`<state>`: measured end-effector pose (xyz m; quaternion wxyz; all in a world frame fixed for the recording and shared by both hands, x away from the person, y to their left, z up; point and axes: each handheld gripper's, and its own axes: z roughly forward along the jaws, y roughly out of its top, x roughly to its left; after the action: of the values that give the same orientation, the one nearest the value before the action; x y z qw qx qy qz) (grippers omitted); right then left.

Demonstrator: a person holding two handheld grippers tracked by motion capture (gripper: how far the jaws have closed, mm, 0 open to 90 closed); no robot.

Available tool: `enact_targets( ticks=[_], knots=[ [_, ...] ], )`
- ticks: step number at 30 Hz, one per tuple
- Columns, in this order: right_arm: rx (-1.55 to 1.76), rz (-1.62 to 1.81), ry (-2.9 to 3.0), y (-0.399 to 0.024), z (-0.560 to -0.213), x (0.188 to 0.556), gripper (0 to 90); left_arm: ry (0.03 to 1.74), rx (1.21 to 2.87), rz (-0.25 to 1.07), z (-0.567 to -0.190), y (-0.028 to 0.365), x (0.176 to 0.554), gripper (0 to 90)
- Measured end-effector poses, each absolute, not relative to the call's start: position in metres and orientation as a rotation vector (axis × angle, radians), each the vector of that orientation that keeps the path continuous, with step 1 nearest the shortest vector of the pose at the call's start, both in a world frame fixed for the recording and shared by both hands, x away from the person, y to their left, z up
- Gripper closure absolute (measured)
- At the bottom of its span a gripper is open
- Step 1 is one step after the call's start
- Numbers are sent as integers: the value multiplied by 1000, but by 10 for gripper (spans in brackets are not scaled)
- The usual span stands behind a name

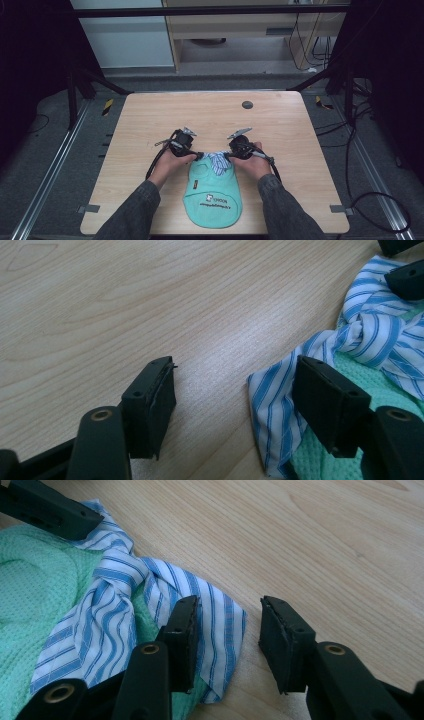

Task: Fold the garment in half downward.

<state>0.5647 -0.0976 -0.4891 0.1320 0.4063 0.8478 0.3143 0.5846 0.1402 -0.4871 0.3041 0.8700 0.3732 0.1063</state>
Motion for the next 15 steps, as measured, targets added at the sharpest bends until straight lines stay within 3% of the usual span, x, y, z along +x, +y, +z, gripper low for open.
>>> enact_targets(
  ticks=[3, 6, 10, 15],
  knots=[
    [1186, 915, 2471, -97, -489, 565, 589, 973, 2305, 278, -487, 141, 583, 351],
    [1177, 927, 2479, -97, -490, 565, 589, 948, 2309, 259, -486, 140, 580, 441],
    [1155, 936, 2518, -95, -489, 563, 706, 915, 2307, 209, -486, 138, 577, 655],
    [1150, 929, 2559, -92, -487, 563, 830, 900, 2298, 179, -486, 138, 576, 784]
  ],
)
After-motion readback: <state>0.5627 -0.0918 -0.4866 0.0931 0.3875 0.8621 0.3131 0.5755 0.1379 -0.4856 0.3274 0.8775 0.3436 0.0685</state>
